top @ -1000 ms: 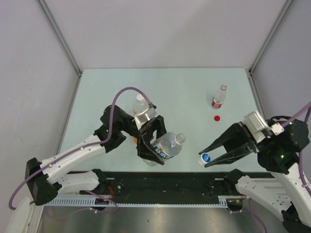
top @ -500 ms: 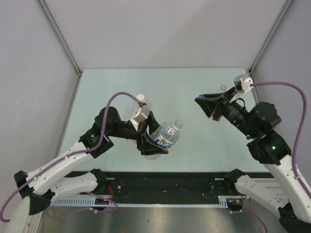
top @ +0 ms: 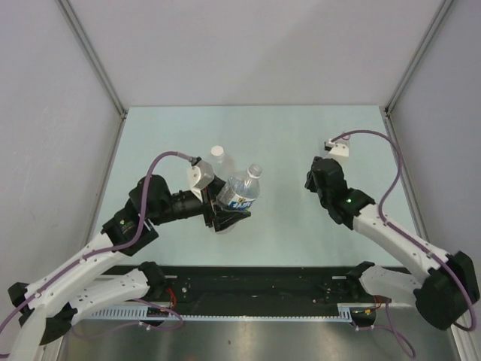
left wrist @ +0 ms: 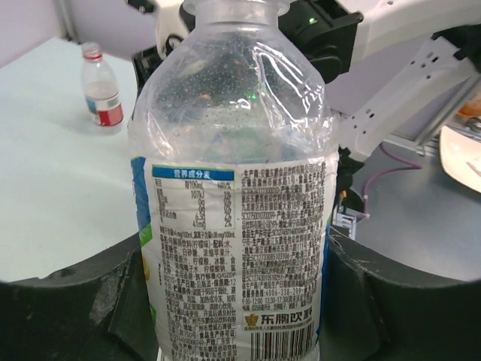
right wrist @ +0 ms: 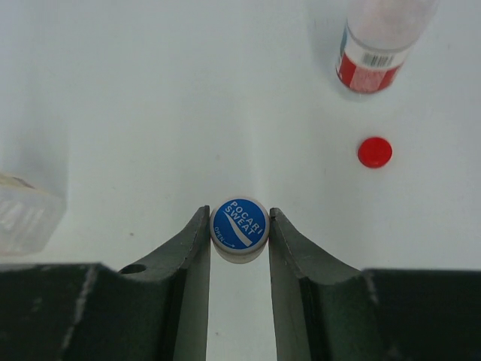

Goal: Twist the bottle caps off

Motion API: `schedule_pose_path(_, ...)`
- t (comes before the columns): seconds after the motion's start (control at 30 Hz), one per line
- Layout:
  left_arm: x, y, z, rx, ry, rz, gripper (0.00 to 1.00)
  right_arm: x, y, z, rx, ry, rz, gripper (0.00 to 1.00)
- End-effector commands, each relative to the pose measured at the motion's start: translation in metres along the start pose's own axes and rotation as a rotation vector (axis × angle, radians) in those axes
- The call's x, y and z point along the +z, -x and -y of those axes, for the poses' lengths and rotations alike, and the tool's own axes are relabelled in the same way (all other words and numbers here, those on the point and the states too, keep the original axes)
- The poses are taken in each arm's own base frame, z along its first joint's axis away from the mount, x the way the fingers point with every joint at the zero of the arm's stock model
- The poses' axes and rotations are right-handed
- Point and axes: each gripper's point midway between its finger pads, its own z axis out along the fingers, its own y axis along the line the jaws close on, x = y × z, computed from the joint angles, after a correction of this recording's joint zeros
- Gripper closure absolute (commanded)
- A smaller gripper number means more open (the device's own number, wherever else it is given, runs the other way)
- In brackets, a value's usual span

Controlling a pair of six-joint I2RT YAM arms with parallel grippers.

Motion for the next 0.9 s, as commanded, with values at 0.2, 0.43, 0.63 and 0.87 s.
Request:
schedule_pose_path(0.2,-0.011,-0.004,-0.016,0.022,0.107,0.018,1.00,0.071,-0.056,0.004,0.088,-0.092,-0.092,1.00)
schedule_pose_path(0.43,-0.013,-0.012,-0.016,0.012,0.106,0.007,1.00,0.101,-0.097,0.009,0.081,-0.110,-0.194,1.00)
schedule_pose_path(0.63,-0.014,-0.012,-0.015,0.017,0.101,0.015,1.00,0.117,-0.123,0.023,0.059,-0.161,-0.265,1.00)
schedule_pose_path(0.87,-0.011,-0.016,-0.016,0.019,0.098,0.007,1.00,0.128,-0.132,0.028,0.034,-0.192,-0.298,1.00)
